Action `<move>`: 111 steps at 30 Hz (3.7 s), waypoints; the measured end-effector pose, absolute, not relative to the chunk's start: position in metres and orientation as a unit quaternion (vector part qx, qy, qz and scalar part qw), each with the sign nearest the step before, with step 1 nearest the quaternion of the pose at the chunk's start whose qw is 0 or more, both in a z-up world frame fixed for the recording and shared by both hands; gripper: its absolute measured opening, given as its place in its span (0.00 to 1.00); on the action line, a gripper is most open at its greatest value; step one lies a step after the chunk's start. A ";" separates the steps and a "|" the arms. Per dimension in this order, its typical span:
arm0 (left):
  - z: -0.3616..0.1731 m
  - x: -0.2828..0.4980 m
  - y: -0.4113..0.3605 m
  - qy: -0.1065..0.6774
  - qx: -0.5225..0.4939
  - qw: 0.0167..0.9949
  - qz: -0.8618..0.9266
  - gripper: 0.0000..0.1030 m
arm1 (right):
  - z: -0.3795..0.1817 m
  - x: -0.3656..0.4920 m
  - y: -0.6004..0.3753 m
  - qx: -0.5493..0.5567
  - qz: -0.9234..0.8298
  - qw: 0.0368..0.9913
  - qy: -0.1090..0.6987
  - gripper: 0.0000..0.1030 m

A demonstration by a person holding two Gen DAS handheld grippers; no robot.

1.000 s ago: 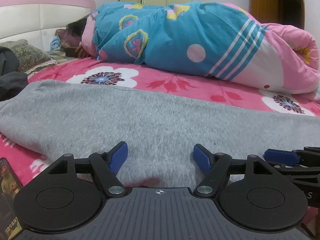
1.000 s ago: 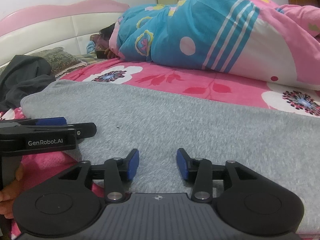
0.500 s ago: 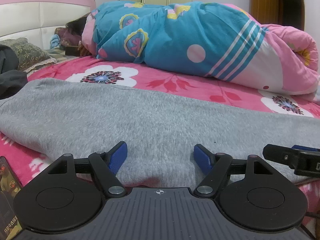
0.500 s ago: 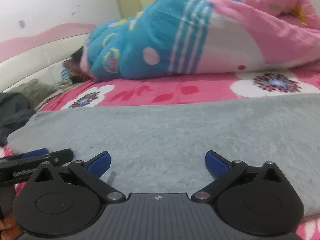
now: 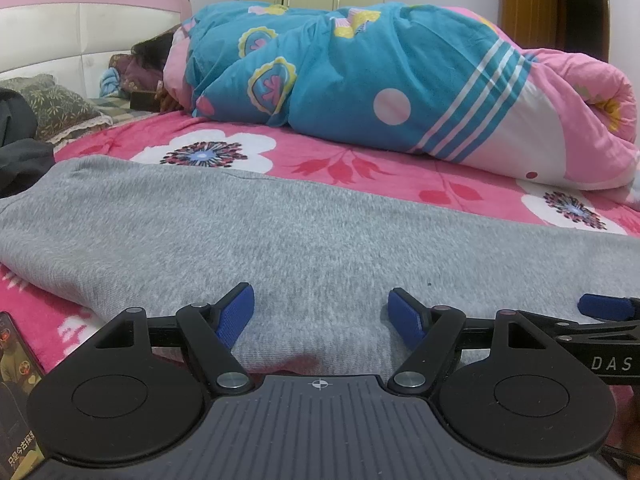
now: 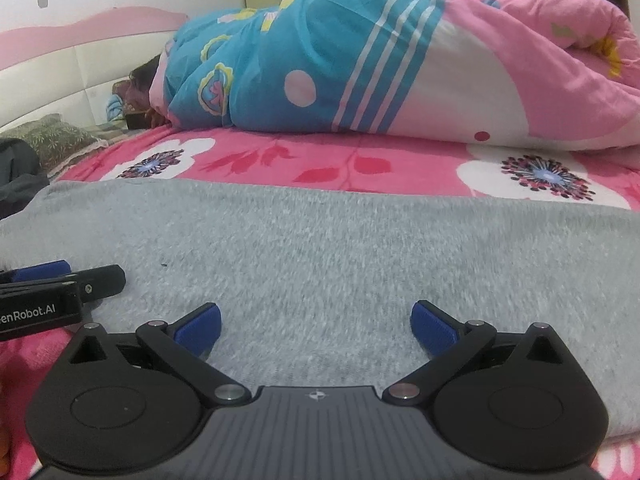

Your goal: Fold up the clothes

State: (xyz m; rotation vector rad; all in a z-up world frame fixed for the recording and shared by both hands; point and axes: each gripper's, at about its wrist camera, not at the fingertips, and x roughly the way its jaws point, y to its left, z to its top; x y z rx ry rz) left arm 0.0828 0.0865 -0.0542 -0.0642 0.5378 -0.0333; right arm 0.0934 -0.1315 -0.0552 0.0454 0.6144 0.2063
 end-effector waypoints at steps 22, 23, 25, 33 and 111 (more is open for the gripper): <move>-0.055 0.079 0.090 0.265 -0.047 0.963 -0.022 0.74 | -0.012 0.117 -0.132 0.028 0.156 0.937 0.311 1.00; -0.056 0.078 0.091 0.265 -0.049 0.963 -0.024 0.74 | 0.003 0.126 -0.130 0.032 0.177 0.936 0.302 1.00; -0.056 0.077 0.093 0.265 -0.054 0.962 -0.027 0.74 | 0.029 0.153 -0.113 0.026 0.230 0.926 0.298 1.00; -0.057 0.074 0.100 0.267 -0.067 0.960 -0.043 0.74 | 0.047 0.271 0.043 -0.047 0.454 0.814 0.361 0.72; -0.058 0.078 0.102 0.271 -0.094 0.957 -0.052 0.79 | -0.041 0.144 -0.095 -0.064 0.191 0.915 0.349 0.61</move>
